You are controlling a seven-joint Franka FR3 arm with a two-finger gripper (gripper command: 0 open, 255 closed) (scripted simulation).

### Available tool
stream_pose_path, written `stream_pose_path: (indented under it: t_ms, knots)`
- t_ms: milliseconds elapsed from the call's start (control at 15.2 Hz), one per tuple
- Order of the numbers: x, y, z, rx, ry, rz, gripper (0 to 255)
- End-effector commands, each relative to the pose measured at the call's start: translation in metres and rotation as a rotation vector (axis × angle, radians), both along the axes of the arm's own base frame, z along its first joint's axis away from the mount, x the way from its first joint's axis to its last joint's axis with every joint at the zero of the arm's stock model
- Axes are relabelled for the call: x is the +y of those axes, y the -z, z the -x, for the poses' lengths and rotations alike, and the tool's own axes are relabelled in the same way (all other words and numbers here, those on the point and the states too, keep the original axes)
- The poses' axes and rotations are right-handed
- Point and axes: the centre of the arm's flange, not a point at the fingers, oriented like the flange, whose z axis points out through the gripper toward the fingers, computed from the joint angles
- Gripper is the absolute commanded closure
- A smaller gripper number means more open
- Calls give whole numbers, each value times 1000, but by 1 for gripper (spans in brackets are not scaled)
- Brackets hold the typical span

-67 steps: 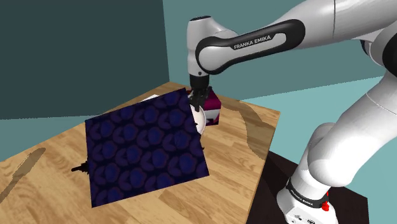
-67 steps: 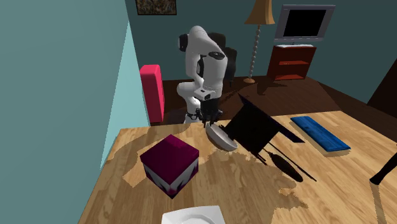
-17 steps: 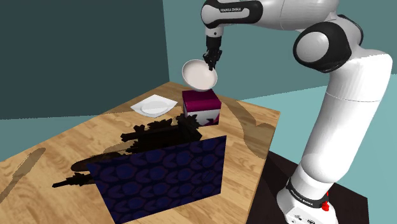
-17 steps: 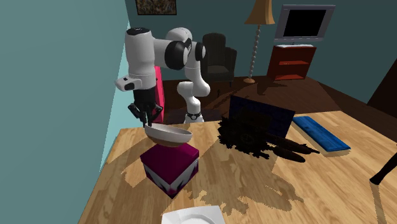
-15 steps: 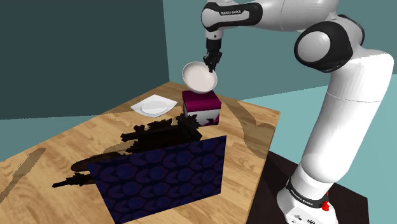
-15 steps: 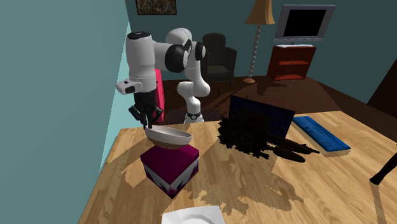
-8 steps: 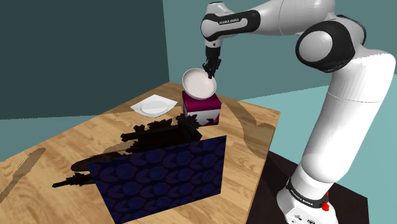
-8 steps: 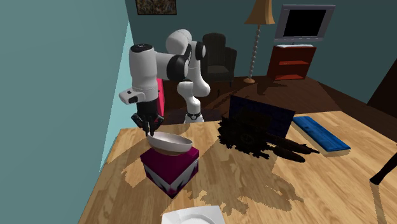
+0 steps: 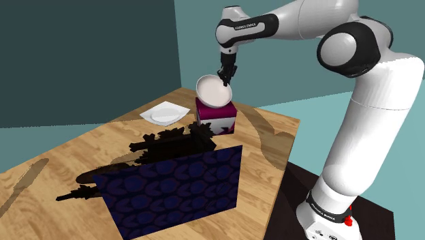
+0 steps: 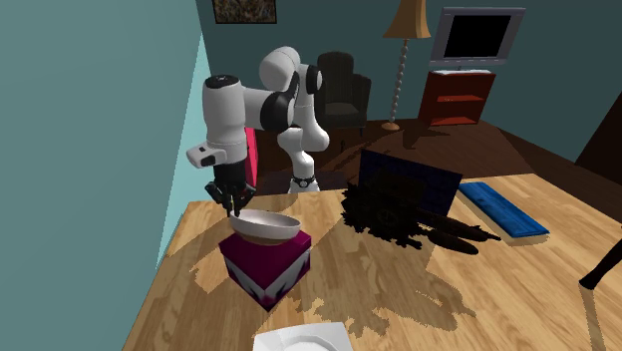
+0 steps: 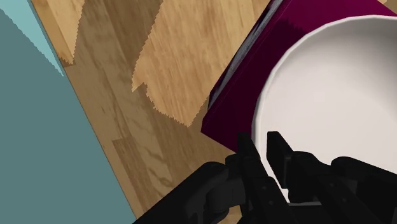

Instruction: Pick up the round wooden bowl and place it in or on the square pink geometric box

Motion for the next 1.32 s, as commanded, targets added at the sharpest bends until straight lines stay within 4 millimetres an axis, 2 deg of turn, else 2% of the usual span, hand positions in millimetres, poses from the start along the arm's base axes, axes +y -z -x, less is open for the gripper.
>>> stream_pose_path:
  t_ms: [0, 66, 132, 462, 726, 1254]
  knots:
    - [3, 4, 0, 7, -4, -3, 255]
    - [3, 4, 0, 7, -4, -3, 255]
    - [3, 3, -1, 7, -4, -4, 0]
    - [3, 4, 0, 7, -4, -3, 0]
    - [7, -46, 2, 7, -4, -3, 0]
    - [7, -46, 2, 7, -4, -3, 0]
